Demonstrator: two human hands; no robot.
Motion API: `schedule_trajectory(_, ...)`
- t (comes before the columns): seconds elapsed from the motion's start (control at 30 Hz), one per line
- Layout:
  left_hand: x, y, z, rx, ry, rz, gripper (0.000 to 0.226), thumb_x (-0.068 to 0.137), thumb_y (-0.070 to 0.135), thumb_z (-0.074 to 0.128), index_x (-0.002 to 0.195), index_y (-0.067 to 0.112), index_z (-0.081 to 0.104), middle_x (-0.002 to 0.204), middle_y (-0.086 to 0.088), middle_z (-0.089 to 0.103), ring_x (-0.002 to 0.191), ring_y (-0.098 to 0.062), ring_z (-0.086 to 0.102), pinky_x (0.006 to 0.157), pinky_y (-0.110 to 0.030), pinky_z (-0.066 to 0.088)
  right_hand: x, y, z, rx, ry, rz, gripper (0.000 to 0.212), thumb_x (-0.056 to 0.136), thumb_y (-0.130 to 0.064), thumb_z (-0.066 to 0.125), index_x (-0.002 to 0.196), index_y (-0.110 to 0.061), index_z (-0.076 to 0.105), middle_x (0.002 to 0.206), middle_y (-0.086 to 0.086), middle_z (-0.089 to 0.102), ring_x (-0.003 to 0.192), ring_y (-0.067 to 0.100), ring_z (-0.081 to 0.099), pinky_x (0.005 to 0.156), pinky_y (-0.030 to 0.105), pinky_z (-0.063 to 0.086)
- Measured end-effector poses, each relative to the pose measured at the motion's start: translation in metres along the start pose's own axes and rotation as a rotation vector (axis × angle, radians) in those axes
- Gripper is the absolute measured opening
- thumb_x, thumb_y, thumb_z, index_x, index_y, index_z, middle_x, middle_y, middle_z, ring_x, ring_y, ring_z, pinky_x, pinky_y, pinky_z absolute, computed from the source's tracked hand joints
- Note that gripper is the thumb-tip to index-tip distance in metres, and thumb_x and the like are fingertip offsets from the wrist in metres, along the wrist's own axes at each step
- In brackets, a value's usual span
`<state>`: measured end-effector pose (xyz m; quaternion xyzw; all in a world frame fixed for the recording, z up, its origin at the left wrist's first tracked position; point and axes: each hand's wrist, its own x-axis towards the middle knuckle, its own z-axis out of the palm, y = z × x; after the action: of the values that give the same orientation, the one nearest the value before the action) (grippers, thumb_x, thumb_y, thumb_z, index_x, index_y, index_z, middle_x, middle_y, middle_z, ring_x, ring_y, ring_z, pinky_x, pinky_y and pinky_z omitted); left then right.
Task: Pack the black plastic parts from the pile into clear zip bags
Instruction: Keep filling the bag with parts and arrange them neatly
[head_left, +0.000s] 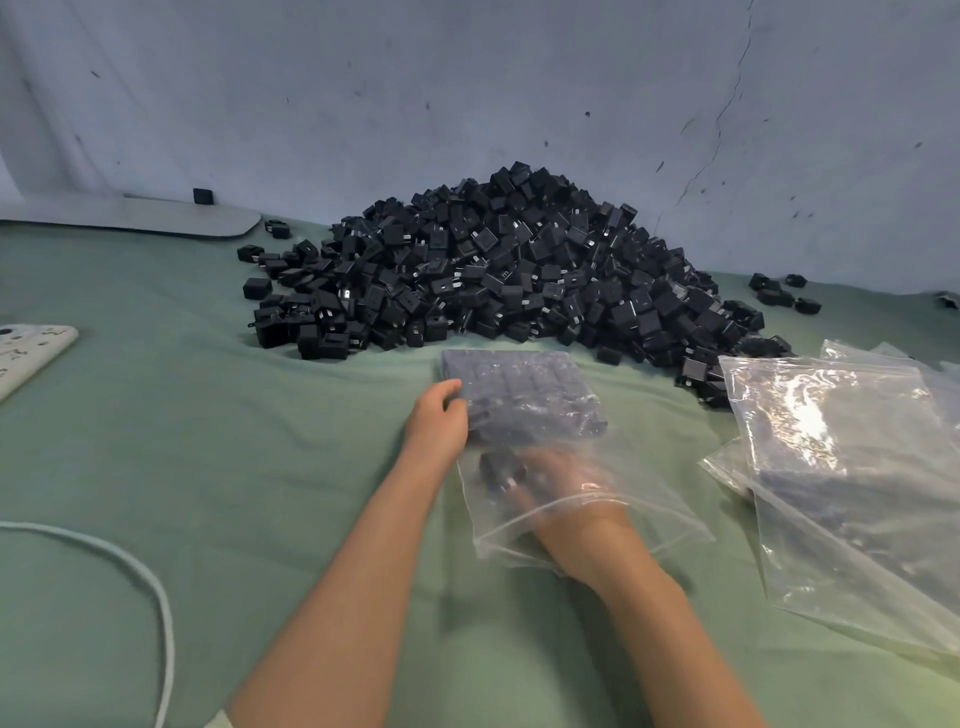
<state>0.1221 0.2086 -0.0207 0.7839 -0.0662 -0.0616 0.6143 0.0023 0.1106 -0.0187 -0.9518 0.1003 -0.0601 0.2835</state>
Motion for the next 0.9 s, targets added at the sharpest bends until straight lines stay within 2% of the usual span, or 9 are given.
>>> schedule_trajectory(0.07, 0.003, -0.006, -0.002, 0.007, -0.028, 0.019, 0.041, 0.093, 0.004, 0.041, 0.133, 0.008, 0.052, 0.136, -0.007, 0.053, 0.12, -0.016, 0.049, 0.095, -0.017, 0.033, 0.009, -0.006, -0.003, -0.087, 0.02, 0.007, 0.028, 0.092, -0.035, 0.056, 0.119, -0.027, 0.059, 0.122, -0.002, 0.056, 0.116, 0.021, 0.052, 0.098, 0.032, 0.043)
schedule_trajectory(0.13, 0.004, -0.009, -0.006, 0.026, -0.08, 0.029, 0.04, 0.092, 0.003, 0.045, 0.132, 0.006, 0.052, 0.135, -0.007, 0.053, 0.118, -0.014, 0.05, 0.093, -0.015, 0.032, 0.012, -0.012, -0.003, -0.068, 0.014, -0.025, 0.023, 0.089, -0.039, 0.059, 0.108, -0.026, 0.065, 0.107, -0.003, 0.064, 0.102, 0.021, 0.06, 0.09, 0.033, 0.048)
schedule_trajectory(0.2, 0.003, -0.01, -0.009, 0.05, -0.145, 0.048, 0.043, 0.092, 0.004, 0.049, 0.135, 0.005, 0.049, 0.136, -0.007, 0.051, 0.121, -0.015, 0.048, 0.101, -0.02, 0.034, 0.015, -0.014, -0.001, -0.006, 0.015, -0.053, 0.004, 0.086, -0.04, 0.06, 0.087, -0.041, 0.064, 0.085, -0.014, 0.063, 0.088, 0.013, 0.06, 0.081, 0.029, 0.049)
schedule_trajectory(0.3, -0.001, -0.01, -0.015, 0.146, -0.256, 0.099, 0.052, 0.09, 0.011, 0.056, 0.14, 0.006, 0.042, 0.135, -0.003, 0.046, 0.119, -0.01, 0.044, 0.1, -0.019, 0.032, 0.023, -0.008, 0.009, 0.005, 0.076, -0.089, 0.027, 0.083, -0.04, 0.062, 0.068, -0.061, 0.054, 0.067, -0.022, 0.054, 0.072, -0.004, 0.052, 0.062, 0.01, 0.036)
schedule_trajectory(0.4, -0.002, -0.008, -0.019, 0.26, -0.352, 0.125, 0.064, 0.089, 0.018, 0.062, 0.145, 0.008, 0.032, 0.146, -0.001, 0.03, 0.128, -0.011, 0.037, 0.102, -0.017, 0.026, 0.029, -0.003, 0.02, 0.038, 0.095, -0.016, 0.01, 0.078, -0.05, 0.057, 0.068, -0.048, 0.055, 0.07, -0.023, 0.056, 0.069, -0.006, 0.052, 0.059, 0.012, 0.034)
schedule_trajectory(0.53, -0.005, -0.005, -0.022, 0.323, -0.421, 0.107, 0.073, 0.089, 0.022, 0.063, 0.149, 0.01, 0.022, 0.157, -0.003, 0.011, 0.14, -0.018, 0.028, 0.115, -0.035, 0.024, 0.032, 0.0, 0.028, 0.055, 0.145, -0.018, 0.018, 0.074, -0.057, 0.051, 0.065, -0.042, 0.056, 0.064, -0.023, 0.056, 0.062, -0.008, 0.051, 0.054, 0.009, 0.03)
schedule_trajectory(0.67, -0.007, -0.003, -0.024, 0.379, -0.435, 0.126, 0.073, 0.089, 0.025, 0.063, 0.149, 0.012, 0.023, 0.157, -0.003, 0.009, 0.139, -0.017, 0.029, 0.114, -0.03, 0.024, 0.035, 0.004, 0.03, 0.062, 0.167, 0.021, 0.024, 0.08, -0.05, 0.058, 0.067, -0.03, 0.056, 0.055, -0.024, 0.047, 0.056, -0.009, 0.045, 0.052, 0.008, 0.027)
schedule_trajectory(0.77, -0.008, -0.003, -0.024, 0.415, -0.438, 0.125, 0.077, 0.089, 0.028, 0.063, 0.15, 0.012, 0.018, 0.158, -0.003, 0.002, 0.141, -0.018, 0.024, 0.114, -0.027, 0.022, 0.036, 0.005, 0.032, 0.04, 0.152, 0.031, 0.011, 0.083, -0.05, 0.058, 0.082, -0.041, 0.051, 0.068, -0.025, 0.045, 0.066, -0.004, 0.044, 0.058, 0.01, 0.027)
schedule_trajectory(0.9, -0.009, -0.003, -0.024, 0.427, -0.43, 0.131, 0.076, 0.089, 0.028, 0.063, 0.15, 0.013, 0.02, 0.158, -0.003, 0.001, 0.141, -0.019, 0.024, 0.114, -0.029, 0.022, 0.037, 0.007, 0.033, 0.031, 0.159, 0.028, 0.012, 0.086, -0.051, 0.054, 0.089, -0.039, 0.055, 0.069, -0.025, 0.043, 0.067, -0.002, 0.043, 0.057, 0.011, 0.025)
